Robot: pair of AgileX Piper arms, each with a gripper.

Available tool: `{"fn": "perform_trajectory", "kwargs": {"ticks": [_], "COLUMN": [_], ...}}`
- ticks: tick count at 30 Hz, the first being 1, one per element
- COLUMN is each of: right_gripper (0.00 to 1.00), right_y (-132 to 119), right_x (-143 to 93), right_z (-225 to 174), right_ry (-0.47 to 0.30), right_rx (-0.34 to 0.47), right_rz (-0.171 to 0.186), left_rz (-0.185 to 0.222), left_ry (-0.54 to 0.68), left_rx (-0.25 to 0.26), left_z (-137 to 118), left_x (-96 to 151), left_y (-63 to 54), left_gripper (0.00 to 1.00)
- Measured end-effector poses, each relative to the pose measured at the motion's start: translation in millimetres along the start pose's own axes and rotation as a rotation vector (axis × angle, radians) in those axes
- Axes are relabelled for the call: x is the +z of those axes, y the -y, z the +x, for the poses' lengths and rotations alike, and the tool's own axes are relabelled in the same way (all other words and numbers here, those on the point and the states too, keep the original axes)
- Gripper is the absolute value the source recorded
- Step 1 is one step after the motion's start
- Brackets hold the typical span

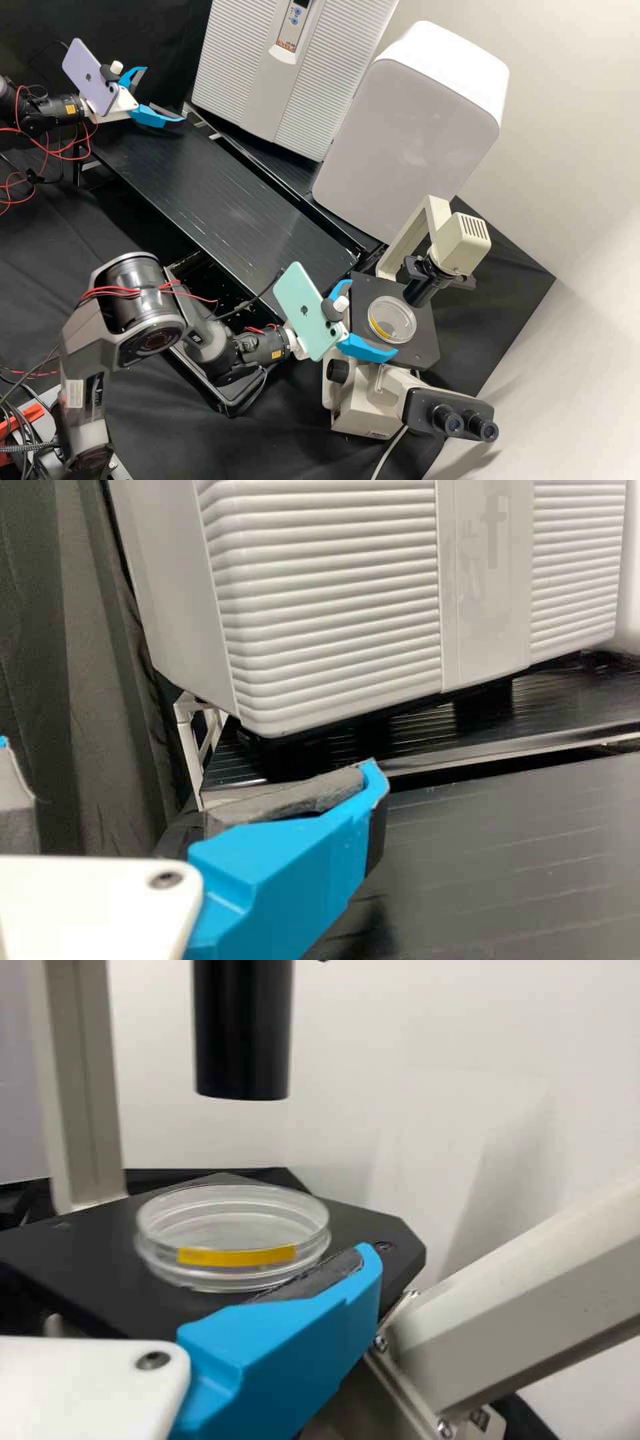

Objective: Place the petri dish on the microscope

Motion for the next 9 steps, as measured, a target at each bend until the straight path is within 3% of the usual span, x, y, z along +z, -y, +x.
{"fn": "perform_trajectory", "kwargs": {"ticks": [5,9], "right_gripper": [1.00,1.00], "right_y": [-10.4,-18.6], "right_x": [-8.7,-16.0], "right_z": [-16.4,-26.3], "right_ry": [-0.068,-0.136], "right_rx": [0.073,0.081], "right_rz": [0.049,0.155], "left_rz": [0.000,0.000], "left_ry": [0.000,0.000], "left_rx": [0.000,0.000], "left_z": [0.0,0.0], "left_x": [0.0,0.0], "left_y": [0.0,0.0], "left_gripper": [1.00,1.00]}}
